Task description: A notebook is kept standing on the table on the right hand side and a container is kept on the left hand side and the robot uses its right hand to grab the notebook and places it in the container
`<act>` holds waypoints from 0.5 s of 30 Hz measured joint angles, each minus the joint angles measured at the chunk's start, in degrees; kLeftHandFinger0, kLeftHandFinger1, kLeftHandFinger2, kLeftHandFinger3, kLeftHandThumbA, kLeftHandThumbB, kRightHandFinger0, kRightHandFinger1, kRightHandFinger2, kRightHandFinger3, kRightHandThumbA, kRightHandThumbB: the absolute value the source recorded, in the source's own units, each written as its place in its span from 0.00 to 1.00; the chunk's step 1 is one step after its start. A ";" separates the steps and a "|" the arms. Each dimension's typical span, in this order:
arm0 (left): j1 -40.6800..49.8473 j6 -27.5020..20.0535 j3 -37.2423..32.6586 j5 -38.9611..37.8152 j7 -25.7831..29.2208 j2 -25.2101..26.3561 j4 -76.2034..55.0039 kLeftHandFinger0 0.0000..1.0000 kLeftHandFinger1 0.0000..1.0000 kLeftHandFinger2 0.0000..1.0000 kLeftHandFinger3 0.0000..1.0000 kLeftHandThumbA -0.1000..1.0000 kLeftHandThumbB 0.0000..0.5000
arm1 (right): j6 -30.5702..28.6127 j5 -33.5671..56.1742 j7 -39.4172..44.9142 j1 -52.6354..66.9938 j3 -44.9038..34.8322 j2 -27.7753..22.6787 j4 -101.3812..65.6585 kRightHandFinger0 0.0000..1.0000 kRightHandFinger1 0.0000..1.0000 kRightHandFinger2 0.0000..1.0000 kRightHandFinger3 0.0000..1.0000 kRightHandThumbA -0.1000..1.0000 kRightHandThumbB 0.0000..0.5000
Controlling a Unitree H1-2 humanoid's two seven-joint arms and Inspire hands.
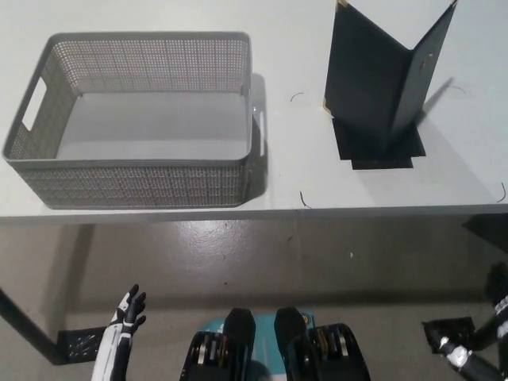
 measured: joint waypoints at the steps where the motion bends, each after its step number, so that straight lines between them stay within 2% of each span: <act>1: 0.04 -0.25 0.03 0.02 0.10 -0.10 -0.01 1.00 1.00 1.00 1.00 1.00 0.76 | 0.00 -0.04 -0.14 -0.36 -0.17 0.11 -1.96 1.00 1.00 1.00 1.00 1.00 0.60; 4: 0.26 -1.45 0.10 0.04 0.29 -0.24 0.02 1.00 1.00 1.00 1.00 1.00 0.77 | 1.27 -0.43 -0.61 -3.22 -1.27 -0.01 -8.20 1.00 1.00 1.00 1.00 1.00 0.69; 7: 0.32 -2.48 0.08 0.10 0.32 -0.24 0.10 1.00 1.00 1.00 1.00 1.00 0.78 | 3.24 -1.08 -1.45 -9.71 -2.74 -0.53 -12.00 1.00 1.00 1.00 1.00 1.00 0.69; 8: 0.31 -2.69 0.06 0.10 0.32 -0.24 0.12 1.00 1.00 1.00 1.00 1.00 0.75 | 3.56 -1.16 -1.55 -11.00 -2.87 -0.67 -12.29 1.00 1.00 1.00 1.00 1.00 0.68; 11: 0.55 -3.49 -0.09 0.19 0.28 -0.13 0.20 1.00 1.00 1.00 1.00 1.00 0.72 | 5.83 -1.71 -1.99 -17.70 -3.20 -1.52 -11.25 1.00 1.00 1.00 1.00 1.00 0.74; 13: 0.68 -3.99 -0.21 0.18 0.24 -0.15 0.20 1.00 1.00 1.00 1.00 1.00 0.72 | 7.91 -2.56 -2.58 -22.43 -3.34 -1.60 -9.95 1.00 1.00 1.00 1.00 1.00 0.74; 15: 0.72 -4.31 -0.32 0.18 0.21 -0.17 0.19 1.00 1.00 1.00 1.00 1.00 0.77 | 9.62 -3.29 -2.96 -24.67 -3.32 -1.56 -9.04 1.00 1.00 1.00 1.00 1.00 0.87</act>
